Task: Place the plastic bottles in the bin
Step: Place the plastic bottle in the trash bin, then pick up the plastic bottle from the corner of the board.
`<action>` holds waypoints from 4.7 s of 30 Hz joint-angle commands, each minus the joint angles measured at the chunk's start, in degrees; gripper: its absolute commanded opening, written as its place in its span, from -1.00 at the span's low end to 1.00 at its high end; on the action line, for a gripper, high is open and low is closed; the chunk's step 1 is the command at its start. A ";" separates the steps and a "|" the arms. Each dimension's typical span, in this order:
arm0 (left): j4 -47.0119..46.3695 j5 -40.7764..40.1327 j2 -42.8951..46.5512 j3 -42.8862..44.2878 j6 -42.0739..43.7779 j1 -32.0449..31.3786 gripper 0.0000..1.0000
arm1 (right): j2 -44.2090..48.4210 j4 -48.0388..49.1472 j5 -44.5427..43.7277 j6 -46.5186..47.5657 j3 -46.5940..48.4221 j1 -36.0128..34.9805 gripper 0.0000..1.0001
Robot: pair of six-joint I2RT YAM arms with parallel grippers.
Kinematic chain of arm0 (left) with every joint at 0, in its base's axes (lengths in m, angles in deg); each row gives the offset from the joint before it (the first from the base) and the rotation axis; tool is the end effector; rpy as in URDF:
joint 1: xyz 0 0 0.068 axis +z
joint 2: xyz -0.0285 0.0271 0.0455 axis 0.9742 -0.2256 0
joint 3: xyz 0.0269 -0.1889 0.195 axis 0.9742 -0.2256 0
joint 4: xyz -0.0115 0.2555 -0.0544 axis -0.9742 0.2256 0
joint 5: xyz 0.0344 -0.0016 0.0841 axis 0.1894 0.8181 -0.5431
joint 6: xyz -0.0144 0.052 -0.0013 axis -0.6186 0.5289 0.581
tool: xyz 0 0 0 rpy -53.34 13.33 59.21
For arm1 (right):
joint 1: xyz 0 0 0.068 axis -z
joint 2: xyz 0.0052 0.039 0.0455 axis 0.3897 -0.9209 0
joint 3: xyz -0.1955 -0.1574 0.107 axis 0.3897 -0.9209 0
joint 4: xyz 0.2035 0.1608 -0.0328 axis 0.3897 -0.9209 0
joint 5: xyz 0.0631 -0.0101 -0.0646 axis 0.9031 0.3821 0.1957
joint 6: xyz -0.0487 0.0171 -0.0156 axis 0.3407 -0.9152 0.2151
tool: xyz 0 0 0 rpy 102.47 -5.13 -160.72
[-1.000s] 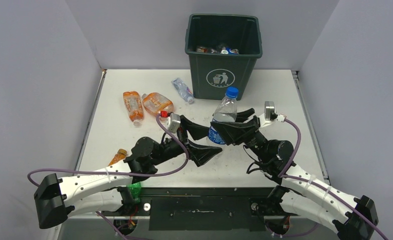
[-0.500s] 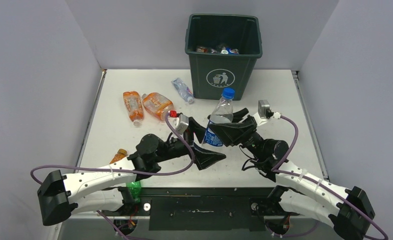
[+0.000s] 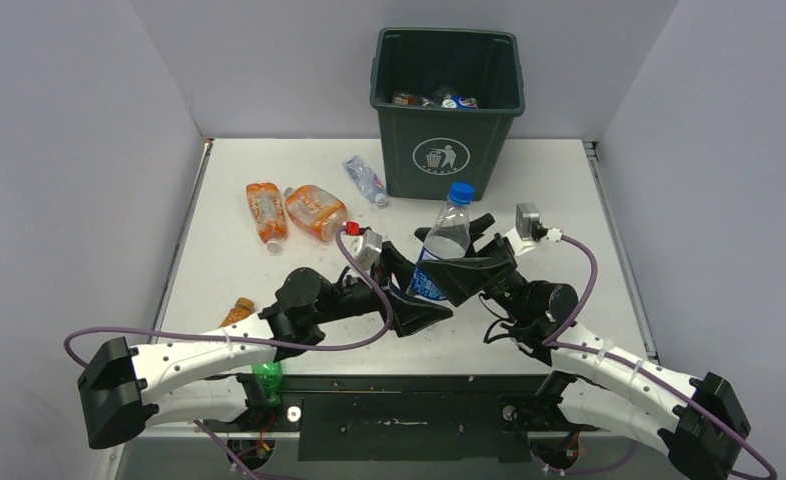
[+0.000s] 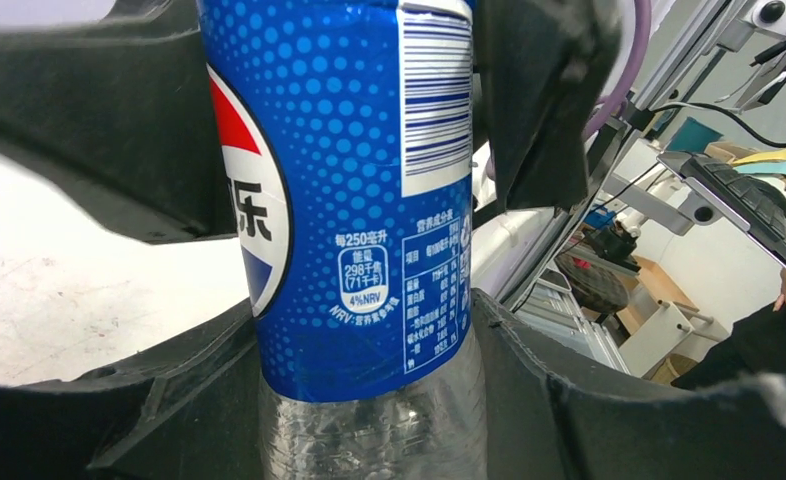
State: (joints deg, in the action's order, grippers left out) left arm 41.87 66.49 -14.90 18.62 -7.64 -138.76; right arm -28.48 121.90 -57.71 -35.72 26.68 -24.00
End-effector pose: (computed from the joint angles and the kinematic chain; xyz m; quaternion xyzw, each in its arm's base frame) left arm 0.1069 -0.2253 0.3443 0.2808 0.5185 -0.6591 0.4669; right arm 0.1199 0.1458 0.3531 -0.1353 0.4127 0.7306 0.5269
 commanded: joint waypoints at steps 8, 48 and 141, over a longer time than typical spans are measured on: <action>15.30 -9.02 14.03 1.65 16.63 0.28 -0.38 | 13.24 -49.45 0.80 24.23 17.96 -0.09 0.89; 22.58 -22.52 20.32 -4.59 45.87 0.28 -0.97 | 0.55 -54.75 -6.52 25.17 32.31 -0.16 0.20; 15.36 -60.44 22.50 -8.38 42.41 7.46 0.92 | -24.69 -28.42 -23.18 32.57 38.91 5.95 0.92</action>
State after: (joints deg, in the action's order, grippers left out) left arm 58.83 14.08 7.38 8.06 33.56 -132.14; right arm -61.75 86.74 -81.21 -2.61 80.60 -15.04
